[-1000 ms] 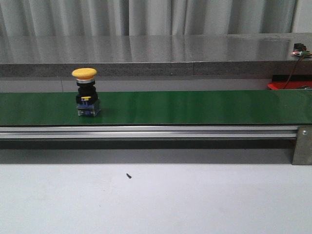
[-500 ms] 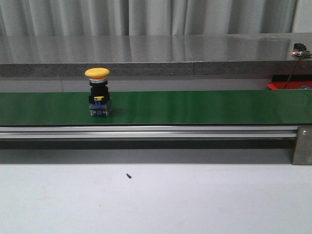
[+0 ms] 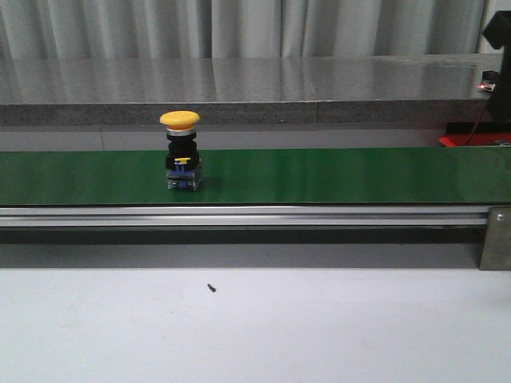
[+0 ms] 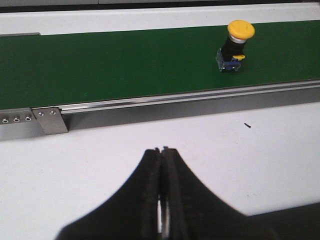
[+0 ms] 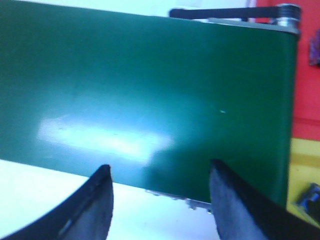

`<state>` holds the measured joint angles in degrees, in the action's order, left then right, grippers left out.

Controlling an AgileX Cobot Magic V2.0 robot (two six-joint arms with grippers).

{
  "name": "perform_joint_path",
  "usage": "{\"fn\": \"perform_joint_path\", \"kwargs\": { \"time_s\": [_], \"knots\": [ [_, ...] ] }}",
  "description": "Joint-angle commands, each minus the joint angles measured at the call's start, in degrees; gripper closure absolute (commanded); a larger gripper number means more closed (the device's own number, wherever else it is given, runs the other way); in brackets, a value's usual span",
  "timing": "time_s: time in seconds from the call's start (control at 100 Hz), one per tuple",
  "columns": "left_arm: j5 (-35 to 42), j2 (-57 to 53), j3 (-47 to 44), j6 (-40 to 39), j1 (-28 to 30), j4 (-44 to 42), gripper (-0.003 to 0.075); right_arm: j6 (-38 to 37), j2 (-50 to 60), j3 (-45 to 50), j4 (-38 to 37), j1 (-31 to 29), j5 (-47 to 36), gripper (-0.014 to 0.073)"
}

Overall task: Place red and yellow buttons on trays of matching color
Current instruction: 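Move the right gripper back over the second yellow button on the belt, then close the right gripper on the second yellow button and lift it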

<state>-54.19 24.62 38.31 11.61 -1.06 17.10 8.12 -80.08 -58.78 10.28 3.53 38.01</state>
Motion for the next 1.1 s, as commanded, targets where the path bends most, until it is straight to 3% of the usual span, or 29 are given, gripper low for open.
{"fn": "perform_joint_path", "kwargs": {
  "time_s": [0.0,0.26,0.46,0.62,0.85,1.09],
  "knots": [
    [3.5,0.4,1.4,-0.2,-0.5,1.2,0.0740,1.8,1.4,-4.2,0.4,3.1,0.5,0.0160],
    [3.5,0.4,1.4,-0.2,-0.5,1.2,0.0740,4.4,-3.5,-13.9,0.8,11.1,7.6,0.0146],
    [3.5,0.4,1.4,-0.2,-0.5,1.2,0.0740,4.9,-8.9,-20.4,2.4,15.1,11.3,-0.0012],
    [3.5,0.4,1.4,-0.2,-0.5,1.2,0.0740,5.4,-12.8,-24.8,2.7,19.4,12.4,-0.0008],
    [3.5,0.4,1.4,-0.2,-0.5,1.2,0.0740,12.2,-18.3,-31.6,3.0,25.4,14.9,-0.0008],
    [3.5,0.4,1.4,-0.2,-0.5,1.3,0.0740,13.1,-23.1,-36.5,4.4,27.6,14.4,-0.0008]
  ]
}}
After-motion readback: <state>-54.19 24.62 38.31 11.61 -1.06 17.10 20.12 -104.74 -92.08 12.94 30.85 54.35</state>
